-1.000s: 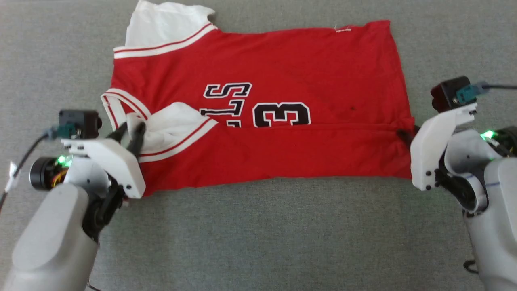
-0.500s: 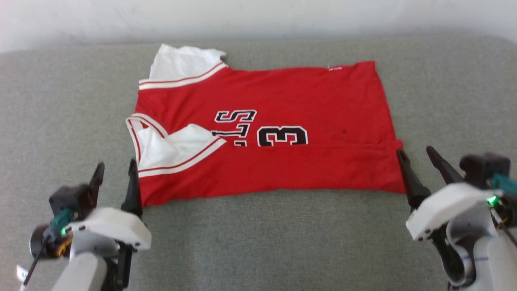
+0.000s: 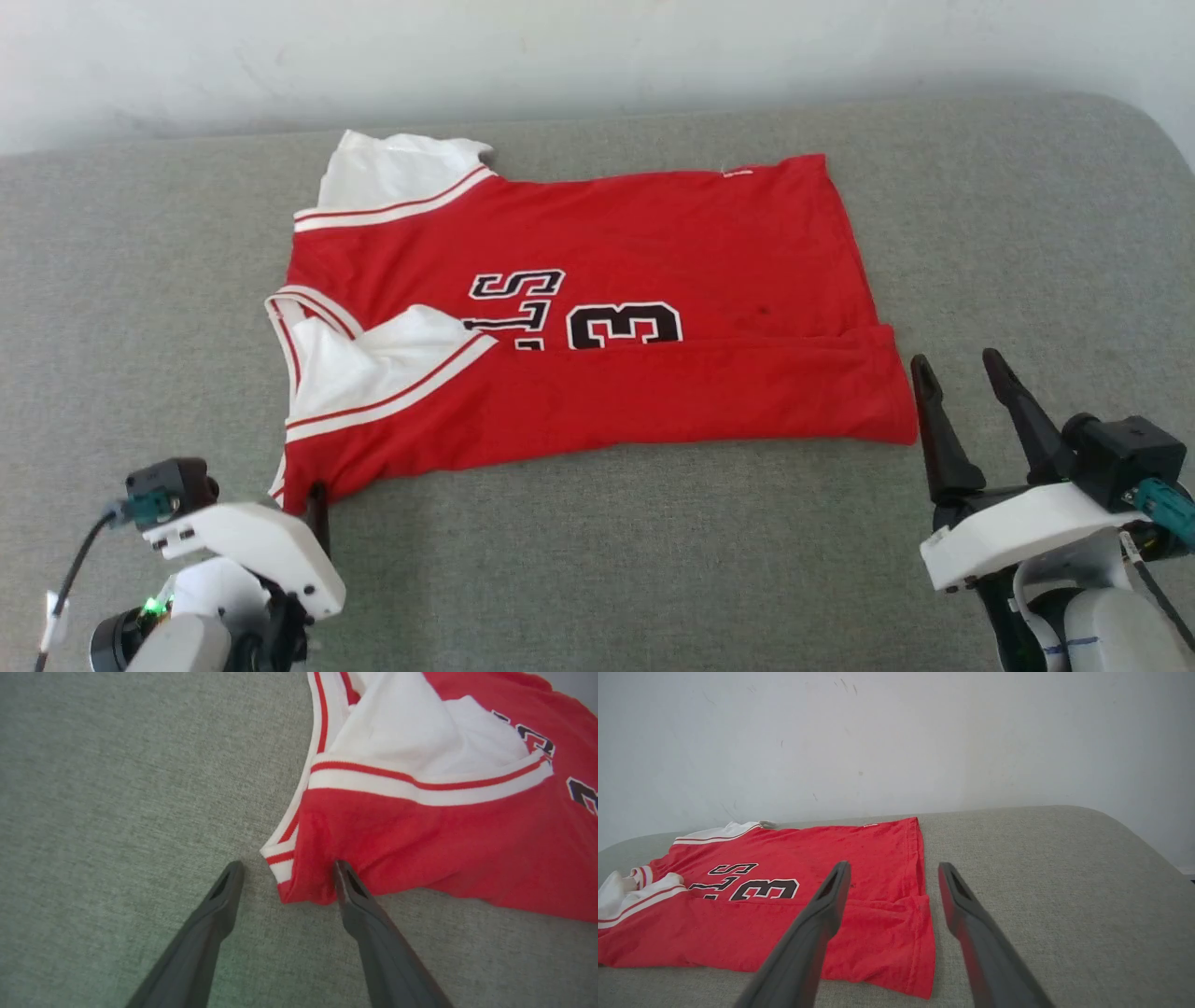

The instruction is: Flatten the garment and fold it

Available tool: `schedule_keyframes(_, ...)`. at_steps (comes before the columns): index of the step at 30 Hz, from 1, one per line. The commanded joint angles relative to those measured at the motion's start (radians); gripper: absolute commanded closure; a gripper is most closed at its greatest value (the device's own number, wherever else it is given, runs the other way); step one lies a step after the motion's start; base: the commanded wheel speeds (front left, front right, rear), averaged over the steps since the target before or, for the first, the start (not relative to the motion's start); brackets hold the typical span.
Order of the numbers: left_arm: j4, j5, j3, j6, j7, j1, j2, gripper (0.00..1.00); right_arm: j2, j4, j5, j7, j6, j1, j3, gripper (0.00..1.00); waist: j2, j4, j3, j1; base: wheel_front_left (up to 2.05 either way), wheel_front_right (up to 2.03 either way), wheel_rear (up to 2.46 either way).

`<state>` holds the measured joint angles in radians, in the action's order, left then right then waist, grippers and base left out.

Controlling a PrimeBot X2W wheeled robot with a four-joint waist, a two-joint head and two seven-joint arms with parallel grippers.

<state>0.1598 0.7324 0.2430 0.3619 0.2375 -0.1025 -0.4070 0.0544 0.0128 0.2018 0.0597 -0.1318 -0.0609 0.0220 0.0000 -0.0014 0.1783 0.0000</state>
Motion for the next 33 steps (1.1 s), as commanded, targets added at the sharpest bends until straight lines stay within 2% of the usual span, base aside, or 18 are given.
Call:
schedule_keyframes(1, 0.009, 0.014, 0.0, 0.01, 0.028, -0.023, 0.002, 0.0, -0.004, 0.0, 0.003, 0.004, 0.001, -0.004, -0.007, 0.0, 0.0, -0.009, 0.01, 0.0, 0.0, 0.0, 0.0)
schedule_keyframes(5, 0.022, 0.06, 0.026, -0.002, 0.146, -0.036, 0.002, 0.0, -0.004, 0.004, 0.003, 0.004, 0.001, -0.015, -0.024, 0.0, 0.0, -0.024, 0.019, 0.0, 0.0, 0.0, 0.0)
schedule_keyframes(6, 0.019, 0.07, 0.035, -0.01, 0.171, -0.035, 0.0, 0.5, -0.004, 0.004, 0.002, 0.004, 0.001, -0.016, -0.026, 0.0, 0.0, -0.027, 0.02, 0.0, 0.0, 0.0, 0.0)
schedule_keyframes(7, 0.012, 0.076, 0.04, -0.018, 0.187, -0.034, -0.002, 0.8, -0.004, 0.005, 0.0, 0.004, 0.001, -0.017, -0.028, 0.0, 0.0, -0.029, 0.021, 0.0, 0.0, 0.0, 0.0)
schedule_keyframes(8, 0.004, 0.08, 0.043, -0.024, 0.192, -0.034, -0.004, 1.0, -0.004, 0.005, -0.004, 0.004, 0.001, -0.018, -0.029, 0.0, 0.0, -0.03, 0.023, 0.0, 0.0, 0.0, 0.0)
schedule_keyframes(14, -0.016, 0.047, 0.025, -0.025, 0.106, -0.042, -0.009, 1.0, -0.004, 0.021, -0.029, -0.005, 0.001, -0.039, -0.011, 0.0, 0.0, -0.02, 0.034, 0.0, 0.0, 0.0, 0.0)
schedule_keyframes(17, -0.015, 0.032, 0.028, -0.033, 0.071, -0.055, -0.006, 1.0, -0.004, 0.055, -0.033, -0.071, 0.001, -0.065, 0.006, 0.0, 0.0, -0.007, 0.042, 0.0, 0.0, 0.0, 0.0)
schedule_keyframes(21, -0.011, 0.019, 0.031, -0.048, 0.031, -0.073, 0.0, 1.0, -0.004, 0.113, -0.024, -0.251, 0.001, -0.111, 0.032, 0.0, 0.0, 0.011, 0.051, 0.0, 0.0, 0.0, 0.0)
schedule_keyframes(24, -0.003, 0.009, 0.036, -0.058, 0.005, -0.089, 0.005, 1.0, -0.004, 0.149, -0.006, -0.436, 0.001, -0.14, 0.06, 0.0, 0.0, 0.023, 0.059, 0.0, 0.0, 0.0, 0.0)
schedule_keyframes(29, 0.009, -0.002, 0.05, -0.072, -0.018, -0.115, 0.017, 1.0, -0.004, 0.145, -0.064, -0.692, 0.001, -0.181, 0.085, 0.0, 0.0, 0.041, 0.079, 0.0, 0.0, 0.0, 0.0)
schedule_keyframes(33, 0.017, -0.007, 0.053, -0.075, -0.041, -0.132, 0.028, 1.0, -0.004, 0.128, -0.071, -0.843, 0.001, -0.198, 0.08, 0.0, 0.0, 0.051, 0.097, 0.0, 0.0, 0.0, 0.0)
